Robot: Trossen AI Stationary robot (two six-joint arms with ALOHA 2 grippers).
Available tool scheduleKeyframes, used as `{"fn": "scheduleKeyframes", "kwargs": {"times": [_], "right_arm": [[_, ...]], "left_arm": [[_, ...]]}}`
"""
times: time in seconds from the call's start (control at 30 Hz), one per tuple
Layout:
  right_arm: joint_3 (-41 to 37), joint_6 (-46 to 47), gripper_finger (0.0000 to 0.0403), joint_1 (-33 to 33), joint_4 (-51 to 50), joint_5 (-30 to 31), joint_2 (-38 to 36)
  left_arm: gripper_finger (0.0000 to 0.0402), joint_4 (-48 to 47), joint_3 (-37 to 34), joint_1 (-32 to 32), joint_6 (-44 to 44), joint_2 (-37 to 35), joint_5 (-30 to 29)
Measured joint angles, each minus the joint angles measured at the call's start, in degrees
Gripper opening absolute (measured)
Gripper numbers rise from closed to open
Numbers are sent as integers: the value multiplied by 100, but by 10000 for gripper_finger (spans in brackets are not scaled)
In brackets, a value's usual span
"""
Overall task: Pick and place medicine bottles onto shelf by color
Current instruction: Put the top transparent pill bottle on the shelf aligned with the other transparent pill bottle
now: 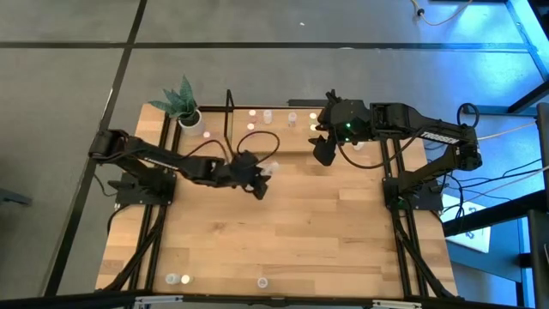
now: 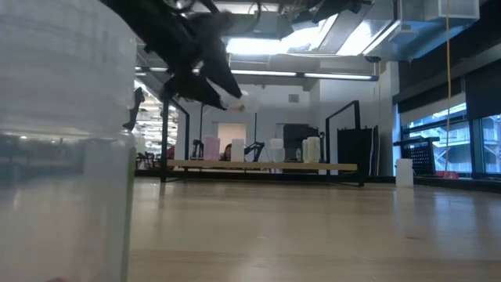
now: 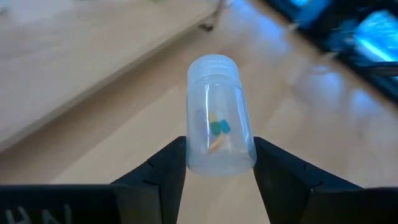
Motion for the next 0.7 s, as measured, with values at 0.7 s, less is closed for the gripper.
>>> {"fn": "scheduleKeyframes", "kwargs": {"times": [0.7], "right_arm": [[2, 0, 229, -1, 38, -2, 0]], "left_arm": [[168, 1444, -483, -94, 974, -487, 697]]}}
